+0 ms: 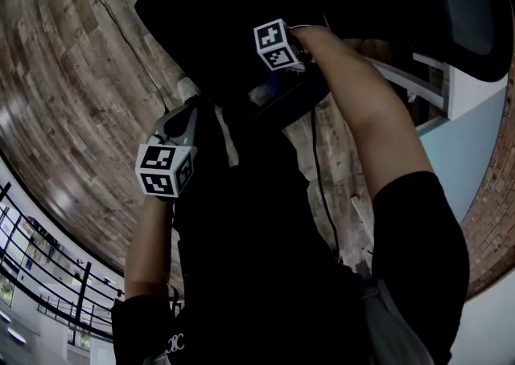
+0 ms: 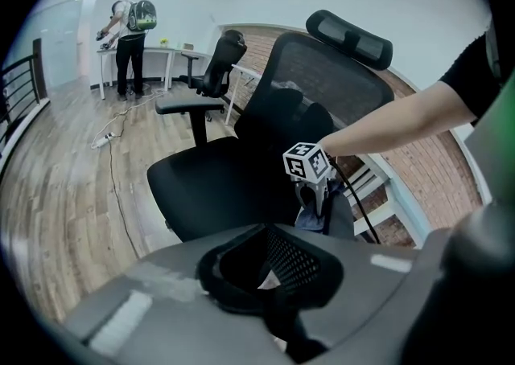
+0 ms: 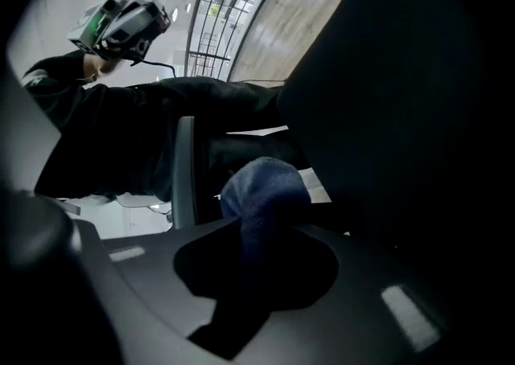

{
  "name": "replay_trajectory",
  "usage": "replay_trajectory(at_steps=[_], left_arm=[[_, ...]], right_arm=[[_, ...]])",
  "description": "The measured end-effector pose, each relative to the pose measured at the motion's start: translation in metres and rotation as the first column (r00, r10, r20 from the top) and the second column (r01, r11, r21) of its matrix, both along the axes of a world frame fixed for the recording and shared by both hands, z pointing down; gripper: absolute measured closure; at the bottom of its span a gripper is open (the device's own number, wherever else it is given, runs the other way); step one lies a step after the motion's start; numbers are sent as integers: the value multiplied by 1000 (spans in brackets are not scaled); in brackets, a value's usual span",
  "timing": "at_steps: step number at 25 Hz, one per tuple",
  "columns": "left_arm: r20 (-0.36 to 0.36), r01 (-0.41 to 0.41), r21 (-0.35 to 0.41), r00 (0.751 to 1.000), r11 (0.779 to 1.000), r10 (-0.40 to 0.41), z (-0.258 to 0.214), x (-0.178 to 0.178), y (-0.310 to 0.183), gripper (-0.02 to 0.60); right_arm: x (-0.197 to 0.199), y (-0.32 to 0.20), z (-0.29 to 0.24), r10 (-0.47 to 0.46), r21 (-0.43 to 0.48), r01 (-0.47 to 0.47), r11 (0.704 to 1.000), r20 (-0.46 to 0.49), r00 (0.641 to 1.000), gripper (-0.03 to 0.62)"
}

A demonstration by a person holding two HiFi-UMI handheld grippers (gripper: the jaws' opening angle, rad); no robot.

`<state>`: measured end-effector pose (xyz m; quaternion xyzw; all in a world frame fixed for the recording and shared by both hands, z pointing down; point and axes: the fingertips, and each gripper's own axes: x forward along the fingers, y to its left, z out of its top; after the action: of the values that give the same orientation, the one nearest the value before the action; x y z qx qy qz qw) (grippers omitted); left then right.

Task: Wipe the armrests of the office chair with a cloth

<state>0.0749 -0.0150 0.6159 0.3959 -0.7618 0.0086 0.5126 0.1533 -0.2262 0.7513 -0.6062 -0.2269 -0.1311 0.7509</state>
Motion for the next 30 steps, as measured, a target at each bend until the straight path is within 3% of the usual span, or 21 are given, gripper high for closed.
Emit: replay_trajectory(at_steps=[3,6,18,23,28,30], left_arm=[[-13,16,4,1000,1000,-15,2,6,-4,575],[-22,28,2,999,1000,-28,4,7,-3,575],[-44,33,-24,998,999,-35,18,4,-10,575],[-45,-2,-24,999,1000,1,17,0,-20,575],[-38,-34,1,999,999,34,5,-7,-29,575],[-33,-52,14,998,999,52,-2,-9,-32,575]], right_arm=[[6,-4,12,-16,15,17,1000,-47,999,517],[6,-1,24,-16,12,16,1000,-33,999,517],[0,-24,87,-65,-8,69,998,224,972,517],[0,-22,80,-24,-18,29,999,199,980,520],[3,-14,44,-20,-52,23,998,67,998,520],[-2,-6,31,16,-68,-11,998,63,998,519]])
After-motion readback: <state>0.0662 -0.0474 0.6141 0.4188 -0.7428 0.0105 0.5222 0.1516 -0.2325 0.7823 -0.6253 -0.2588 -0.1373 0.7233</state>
